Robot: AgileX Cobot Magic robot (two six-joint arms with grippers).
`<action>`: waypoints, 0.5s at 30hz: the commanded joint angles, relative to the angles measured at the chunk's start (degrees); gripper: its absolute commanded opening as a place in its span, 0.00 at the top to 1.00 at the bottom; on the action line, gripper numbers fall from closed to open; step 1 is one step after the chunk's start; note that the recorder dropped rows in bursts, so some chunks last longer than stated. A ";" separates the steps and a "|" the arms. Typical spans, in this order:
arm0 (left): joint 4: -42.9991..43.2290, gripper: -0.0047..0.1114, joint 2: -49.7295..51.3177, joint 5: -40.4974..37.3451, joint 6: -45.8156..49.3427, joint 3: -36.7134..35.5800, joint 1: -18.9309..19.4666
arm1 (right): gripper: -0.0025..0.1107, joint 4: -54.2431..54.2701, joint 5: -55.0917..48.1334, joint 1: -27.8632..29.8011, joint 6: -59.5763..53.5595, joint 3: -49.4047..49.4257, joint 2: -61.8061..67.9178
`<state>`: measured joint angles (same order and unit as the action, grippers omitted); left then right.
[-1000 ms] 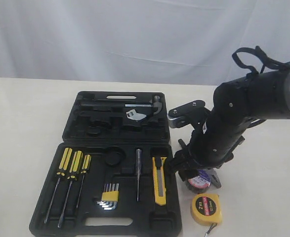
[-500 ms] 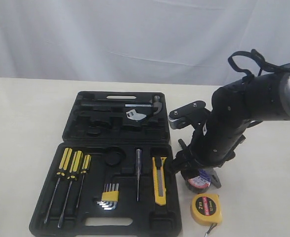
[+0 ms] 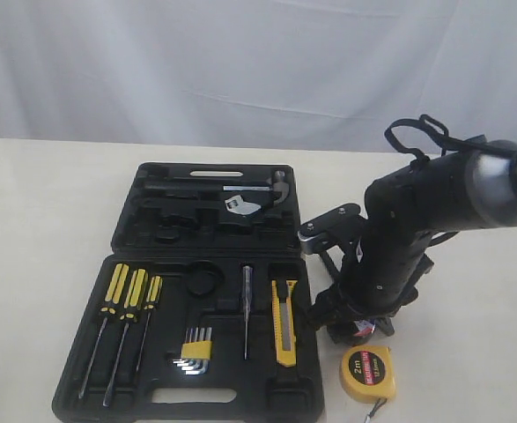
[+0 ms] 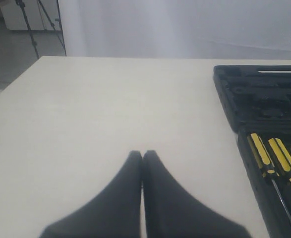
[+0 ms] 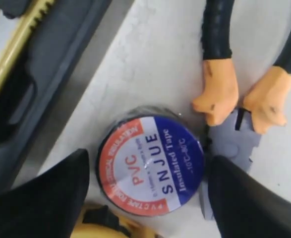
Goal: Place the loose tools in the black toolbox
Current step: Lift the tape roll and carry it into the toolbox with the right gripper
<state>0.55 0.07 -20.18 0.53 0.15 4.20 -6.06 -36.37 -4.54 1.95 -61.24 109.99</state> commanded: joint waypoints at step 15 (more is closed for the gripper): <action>-0.55 0.96 -0.07 0.57 -0.11 -0.15 -0.27 | 0.68 -0.66 0.03 0.38 2.29 -0.31 0.35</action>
<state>0.55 0.07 -20.18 0.53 0.15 4.20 -6.26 -36.37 -4.54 3.40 -61.24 110.34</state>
